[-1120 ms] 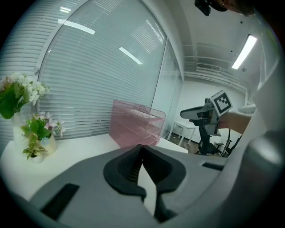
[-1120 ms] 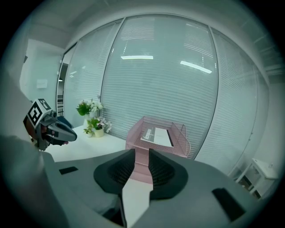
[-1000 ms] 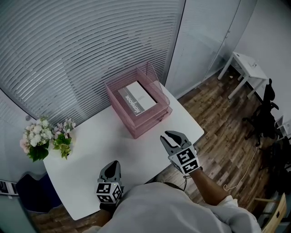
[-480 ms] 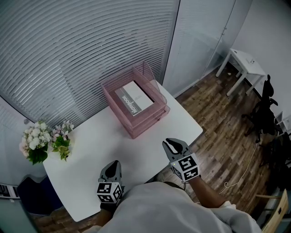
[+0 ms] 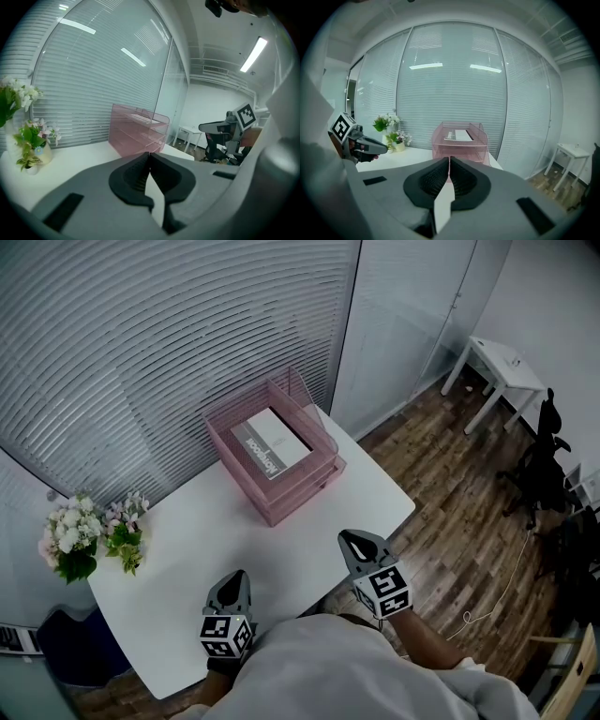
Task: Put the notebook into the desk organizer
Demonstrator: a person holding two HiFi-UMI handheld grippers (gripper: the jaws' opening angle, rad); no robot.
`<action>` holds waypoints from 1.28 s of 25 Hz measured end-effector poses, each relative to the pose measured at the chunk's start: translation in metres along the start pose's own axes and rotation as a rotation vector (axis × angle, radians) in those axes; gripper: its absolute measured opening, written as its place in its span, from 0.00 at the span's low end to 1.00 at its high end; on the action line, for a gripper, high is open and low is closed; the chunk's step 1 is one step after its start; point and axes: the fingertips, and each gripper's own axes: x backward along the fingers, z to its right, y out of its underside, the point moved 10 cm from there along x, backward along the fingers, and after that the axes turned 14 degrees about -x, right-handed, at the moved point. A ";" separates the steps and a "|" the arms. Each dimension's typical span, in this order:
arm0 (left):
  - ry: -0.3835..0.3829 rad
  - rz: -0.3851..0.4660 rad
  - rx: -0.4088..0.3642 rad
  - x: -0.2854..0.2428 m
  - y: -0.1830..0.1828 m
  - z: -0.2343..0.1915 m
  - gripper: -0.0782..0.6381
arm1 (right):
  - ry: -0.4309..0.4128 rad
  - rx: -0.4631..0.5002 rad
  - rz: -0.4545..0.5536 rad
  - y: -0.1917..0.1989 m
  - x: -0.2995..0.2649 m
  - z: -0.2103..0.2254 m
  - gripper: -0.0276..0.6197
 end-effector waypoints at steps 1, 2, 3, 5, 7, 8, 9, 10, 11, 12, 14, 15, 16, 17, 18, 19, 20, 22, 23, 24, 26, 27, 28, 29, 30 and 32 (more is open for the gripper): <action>0.001 0.001 -0.001 0.000 0.000 0.000 0.12 | 0.001 -0.002 0.001 0.001 0.001 0.000 0.08; 0.003 0.001 -0.001 -0.001 0.000 0.001 0.12 | 0.002 -0.004 0.003 0.001 0.002 0.000 0.08; 0.003 0.000 -0.002 -0.001 0.000 0.001 0.12 | 0.003 -0.005 0.004 0.002 0.003 0.001 0.07; 0.005 -0.002 -0.004 -0.001 0.000 0.002 0.12 | 0.004 -0.006 0.007 0.003 0.005 0.000 0.07; 0.007 -0.003 -0.006 -0.001 -0.001 0.003 0.12 | 0.005 -0.005 0.011 0.005 0.008 -0.001 0.07; 0.007 -0.003 -0.006 -0.001 -0.002 0.003 0.12 | 0.005 -0.005 0.014 0.005 0.008 -0.001 0.07; 0.008 -0.003 -0.007 -0.002 -0.002 0.003 0.12 | 0.005 -0.005 0.017 0.005 0.008 -0.002 0.07; 0.008 -0.004 -0.008 -0.002 -0.002 0.003 0.12 | 0.005 -0.005 0.020 0.006 0.008 -0.002 0.07; 0.009 -0.004 -0.009 -0.003 -0.002 0.003 0.12 | 0.004 -0.004 0.021 0.007 0.008 -0.003 0.07; 0.010 -0.005 -0.009 -0.003 -0.002 0.003 0.12 | 0.003 -0.005 0.022 0.007 0.009 -0.002 0.07; 0.011 -0.006 -0.010 -0.003 -0.003 0.005 0.12 | 0.004 -0.006 0.025 0.007 0.010 -0.001 0.07; 0.011 -0.006 -0.010 -0.004 -0.004 0.006 0.12 | 0.006 -0.006 0.027 0.006 0.011 -0.001 0.07; 0.012 -0.006 -0.011 -0.004 -0.004 0.006 0.12 | 0.008 -0.007 0.030 0.006 0.012 0.000 0.07; 0.012 -0.006 -0.011 -0.004 -0.004 0.007 0.12 | 0.009 -0.007 0.033 0.006 0.013 0.001 0.07; 0.013 -0.006 -0.012 -0.004 -0.004 0.007 0.12 | 0.011 -0.008 0.035 0.006 0.013 0.001 0.07; 0.013 -0.006 -0.012 -0.004 -0.003 0.007 0.12 | 0.011 -0.008 0.037 0.006 0.013 0.002 0.07; 0.013 -0.006 -0.012 -0.005 -0.003 0.007 0.12 | 0.011 -0.008 0.038 0.006 0.013 0.002 0.07; 0.012 -0.007 -0.012 -0.005 -0.003 0.008 0.12 | 0.011 -0.007 0.039 0.007 0.013 0.003 0.07; 0.011 -0.008 -0.012 -0.005 -0.002 0.008 0.12 | 0.010 -0.007 0.040 0.007 0.013 0.004 0.07; 0.011 -0.008 -0.012 -0.005 -0.002 0.008 0.12 | 0.010 -0.007 0.041 0.007 0.013 0.004 0.07; 0.010 -0.008 -0.012 -0.004 -0.003 0.009 0.12 | 0.007 -0.006 0.042 0.006 0.013 0.004 0.07; 0.009 -0.008 -0.012 -0.004 -0.004 0.010 0.12 | 0.006 -0.006 0.041 0.006 0.014 0.004 0.07; 0.009 -0.008 -0.013 -0.004 -0.004 0.010 0.12 | 0.005 -0.007 0.041 0.006 0.014 0.004 0.07; 0.009 -0.008 -0.013 -0.004 -0.004 0.011 0.12 | 0.004 -0.006 0.040 0.006 0.013 0.005 0.07; 0.009 -0.009 -0.014 -0.004 -0.004 0.011 0.12 | 0.003 -0.005 0.040 0.006 0.013 0.005 0.07; 0.008 -0.009 -0.014 -0.004 -0.004 0.011 0.12 | 0.002 -0.004 0.041 0.006 0.013 0.005 0.07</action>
